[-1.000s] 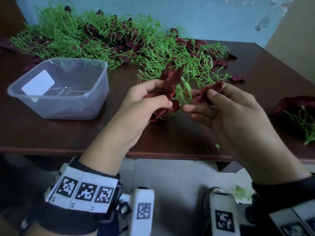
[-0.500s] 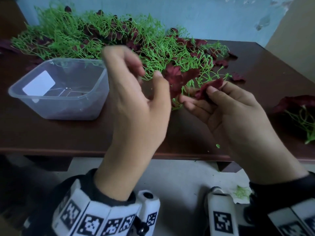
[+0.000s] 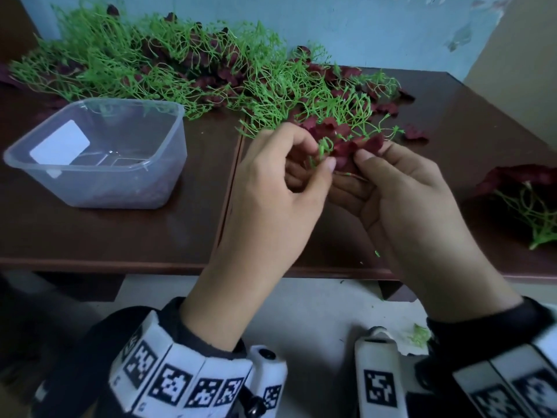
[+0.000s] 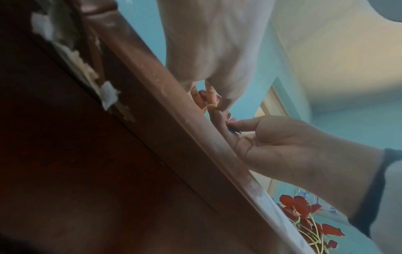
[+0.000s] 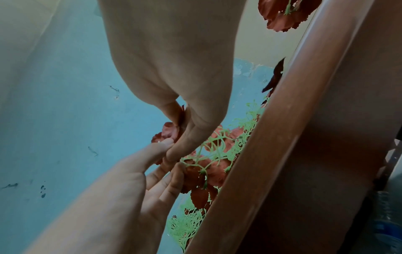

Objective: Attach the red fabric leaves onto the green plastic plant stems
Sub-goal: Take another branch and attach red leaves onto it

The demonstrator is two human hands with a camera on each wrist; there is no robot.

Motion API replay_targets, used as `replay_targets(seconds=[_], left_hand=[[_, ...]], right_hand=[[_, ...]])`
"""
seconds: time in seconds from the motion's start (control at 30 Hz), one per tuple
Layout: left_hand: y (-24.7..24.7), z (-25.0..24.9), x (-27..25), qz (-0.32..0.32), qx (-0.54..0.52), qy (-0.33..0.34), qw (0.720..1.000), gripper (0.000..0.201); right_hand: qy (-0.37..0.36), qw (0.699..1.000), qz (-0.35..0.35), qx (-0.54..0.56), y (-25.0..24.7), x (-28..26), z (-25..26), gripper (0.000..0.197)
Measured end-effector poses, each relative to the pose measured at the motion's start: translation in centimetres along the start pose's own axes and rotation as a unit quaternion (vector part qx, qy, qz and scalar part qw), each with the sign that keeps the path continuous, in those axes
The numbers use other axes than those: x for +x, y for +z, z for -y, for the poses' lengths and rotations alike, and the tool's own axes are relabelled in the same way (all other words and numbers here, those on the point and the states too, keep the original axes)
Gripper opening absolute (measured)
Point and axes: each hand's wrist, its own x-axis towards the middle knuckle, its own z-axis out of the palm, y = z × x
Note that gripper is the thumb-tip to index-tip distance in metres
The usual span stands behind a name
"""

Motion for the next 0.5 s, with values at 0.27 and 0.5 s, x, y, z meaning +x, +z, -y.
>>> replay_targets(seconds=[0.27,0.5], left_hand=[[-0.4,1.4,0.6,-0.008,-0.073,-0.033,0.997,0.017],[-0.9,1.4,0.8,0.016,-0.089,-0.030,0.995,0.013]], right_hand=[[0.061,0.997,0.047,0.016,-0.3,-0.3,0.3,0.017],[0.117,0.991,0.060,0.022,-1.0,0.0,0.7,0.016]])
